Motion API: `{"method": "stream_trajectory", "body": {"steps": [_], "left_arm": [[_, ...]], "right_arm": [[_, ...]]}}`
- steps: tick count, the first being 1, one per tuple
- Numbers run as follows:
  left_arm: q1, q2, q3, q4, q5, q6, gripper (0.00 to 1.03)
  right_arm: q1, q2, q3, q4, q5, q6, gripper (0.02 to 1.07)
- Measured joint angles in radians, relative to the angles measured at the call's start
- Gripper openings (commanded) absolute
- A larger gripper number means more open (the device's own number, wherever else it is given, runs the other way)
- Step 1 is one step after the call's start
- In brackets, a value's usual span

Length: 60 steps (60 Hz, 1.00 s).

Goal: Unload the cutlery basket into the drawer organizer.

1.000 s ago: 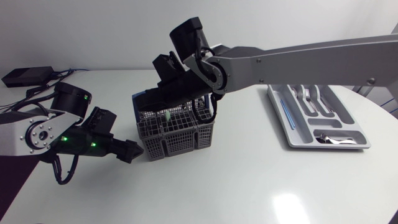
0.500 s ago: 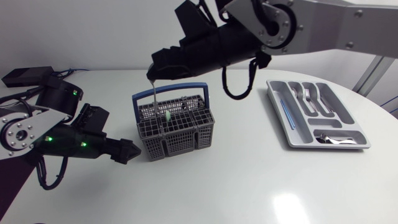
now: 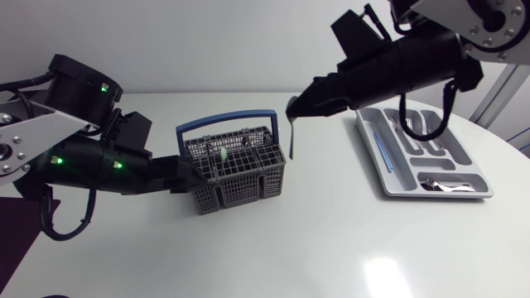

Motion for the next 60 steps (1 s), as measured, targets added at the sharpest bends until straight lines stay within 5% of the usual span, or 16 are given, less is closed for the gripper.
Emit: {"method": "stream_trajectory", "body": {"steps": [19,36,60], "left_arm": [[-0.087,0.032,0.001,0.109,-0.068,-0.046,0.98],[-0.124,0.101,0.027,0.204,-0.121,-0.046,0.98],[-0.137,0.153,0.028,0.305,-0.173,-0.045,0.98]], "right_arm": [[-0.202,-0.127,-0.109,-0.136,0.078,-0.179,0.08],[-0.538,-0.165,-0.187,-0.175,0.147,-0.431,0.08],[-0.809,0.053,-0.283,0.072,0.279,-0.67,0.08]]}}
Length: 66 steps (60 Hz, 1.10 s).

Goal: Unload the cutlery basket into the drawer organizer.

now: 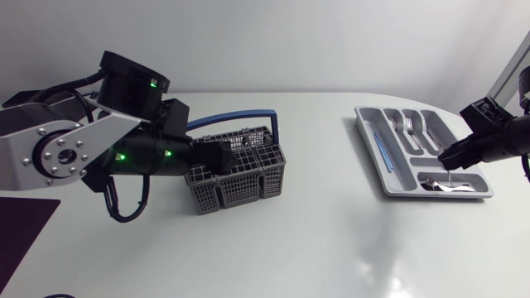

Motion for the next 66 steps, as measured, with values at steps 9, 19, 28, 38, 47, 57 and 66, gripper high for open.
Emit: {"method": "stream_trajectory", "body": {"steps": [9,19,28,38,47,57,66], "left_arm": [[-0.006,0.011,0.0,0.019,-0.014,0.003,0.98],[-0.006,0.021,0.0,0.035,-0.014,0.003,0.98],[-0.011,0.021,0.0,0.041,-0.015,0.01,0.98],[-0.011,0.027,0.0,0.059,-0.02,0.019,0.98],[-0.013,0.048,0.0,0.079,-0.037,0.025,0.96],[-0.027,0.062,0.0,0.108,-0.057,0.042,0.93],[-0.038,0.091,0.0,0.114,-0.114,0.066,0.9]], "right_arm": [[-0.023,0.069,-0.031,0.132,0.092,-0.037,0.08],[-0.032,0.146,-0.033,0.221,0.151,-0.06,0.08],[-0.031,0.183,-0.042,0.283,0.206,-0.066,0.35],[-0.028,0.185,-0.08,0.356,0.276,-0.081,0.98],[-0.021,0.186,-0.114,0.371,0.29,-0.084,1.02],[-0.016,0.137,-0.137,0.37,0.289,-0.084,1.02],[0.008,0.053,-0.167,0.368,0.288,-0.079,1.02]]}}
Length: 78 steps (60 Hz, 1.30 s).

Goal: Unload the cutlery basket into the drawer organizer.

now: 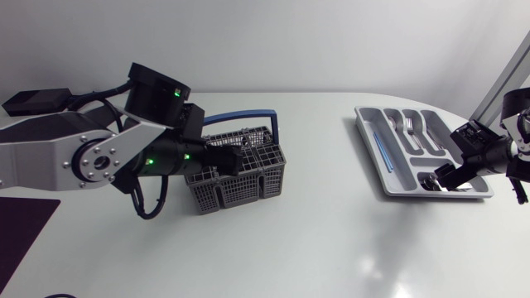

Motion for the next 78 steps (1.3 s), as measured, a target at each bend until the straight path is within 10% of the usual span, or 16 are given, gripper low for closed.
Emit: {"method": "stream_trajectory", "body": {"steps": [78], "left_arm": [[-0.018,0.144,0.023,0.124,-0.117,-0.019,0.59]], "right_arm": [[0.462,-0.278,-0.154,-0.077,0.0,0.37,1.02]]}}
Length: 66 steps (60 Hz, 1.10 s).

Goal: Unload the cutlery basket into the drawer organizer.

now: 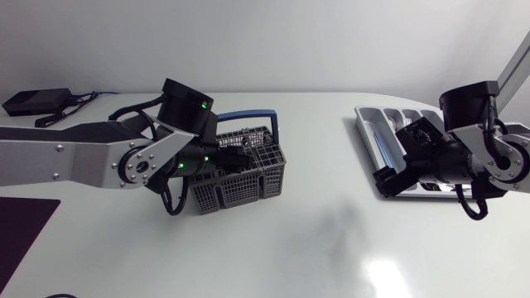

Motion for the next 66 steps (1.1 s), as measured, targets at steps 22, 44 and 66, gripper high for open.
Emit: {"method": "stream_trajectory", "body": {"steps": [22,44,66], "left_arm": [[0.0,0.003,-0.006,0.056,-0.023,-0.001,0.37],[0.001,0.012,-0.036,0.066,-0.042,-0.003,0.36],[0.007,0.013,-0.047,0.101,-0.059,-0.004,0.06]], "right_arm": [[0.017,0.0,-0.02,0.024,0.0,0.011,1.02],[0.026,0.0,-0.034,0.03,0.0,0.015,1.02],[0.03,0.0,-0.042,0.038,0.0,0.018,1.02]]}}
